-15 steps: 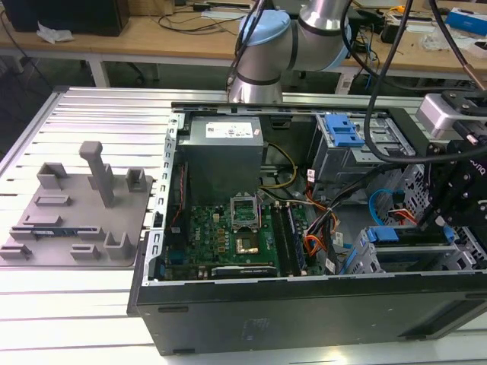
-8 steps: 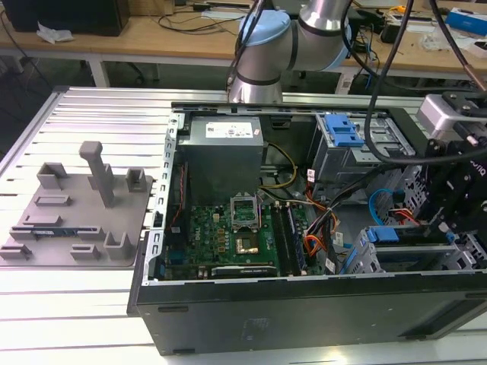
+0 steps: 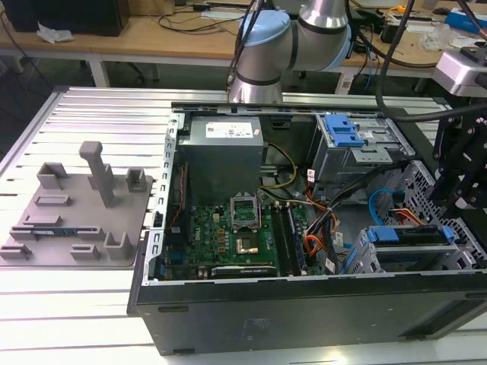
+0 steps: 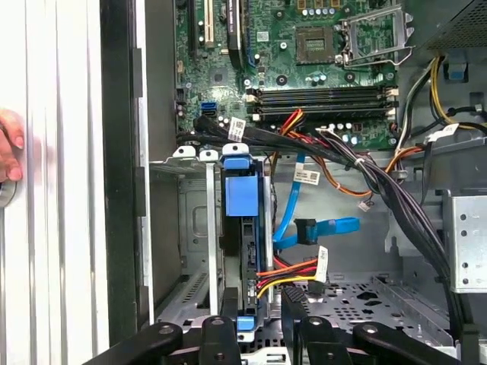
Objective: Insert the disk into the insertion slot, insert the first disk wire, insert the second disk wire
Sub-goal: 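Insert the first disk wire, then insert the second disk wire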
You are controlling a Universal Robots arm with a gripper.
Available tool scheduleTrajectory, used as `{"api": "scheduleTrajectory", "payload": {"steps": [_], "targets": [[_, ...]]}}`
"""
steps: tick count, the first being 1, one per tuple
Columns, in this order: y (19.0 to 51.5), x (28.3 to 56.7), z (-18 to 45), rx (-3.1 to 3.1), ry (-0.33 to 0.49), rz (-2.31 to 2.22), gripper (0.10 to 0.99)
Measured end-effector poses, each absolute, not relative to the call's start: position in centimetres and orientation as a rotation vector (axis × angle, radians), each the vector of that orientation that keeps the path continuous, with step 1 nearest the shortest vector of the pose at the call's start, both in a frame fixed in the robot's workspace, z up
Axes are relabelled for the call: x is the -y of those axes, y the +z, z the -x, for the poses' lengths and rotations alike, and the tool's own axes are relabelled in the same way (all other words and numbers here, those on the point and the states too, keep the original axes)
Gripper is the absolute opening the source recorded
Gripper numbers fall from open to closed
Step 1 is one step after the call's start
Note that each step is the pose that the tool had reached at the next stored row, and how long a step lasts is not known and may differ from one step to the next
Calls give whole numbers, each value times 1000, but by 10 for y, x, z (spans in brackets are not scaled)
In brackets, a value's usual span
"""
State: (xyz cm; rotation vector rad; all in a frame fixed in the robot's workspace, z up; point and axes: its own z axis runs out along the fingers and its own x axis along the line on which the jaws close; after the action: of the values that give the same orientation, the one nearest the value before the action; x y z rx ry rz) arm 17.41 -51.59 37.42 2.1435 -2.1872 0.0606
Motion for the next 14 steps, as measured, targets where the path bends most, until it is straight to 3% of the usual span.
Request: {"api": "scheduleTrajectory", "payload": {"steps": [14], "targets": [[374,514,-174,2177,77,-2133,365]]}}
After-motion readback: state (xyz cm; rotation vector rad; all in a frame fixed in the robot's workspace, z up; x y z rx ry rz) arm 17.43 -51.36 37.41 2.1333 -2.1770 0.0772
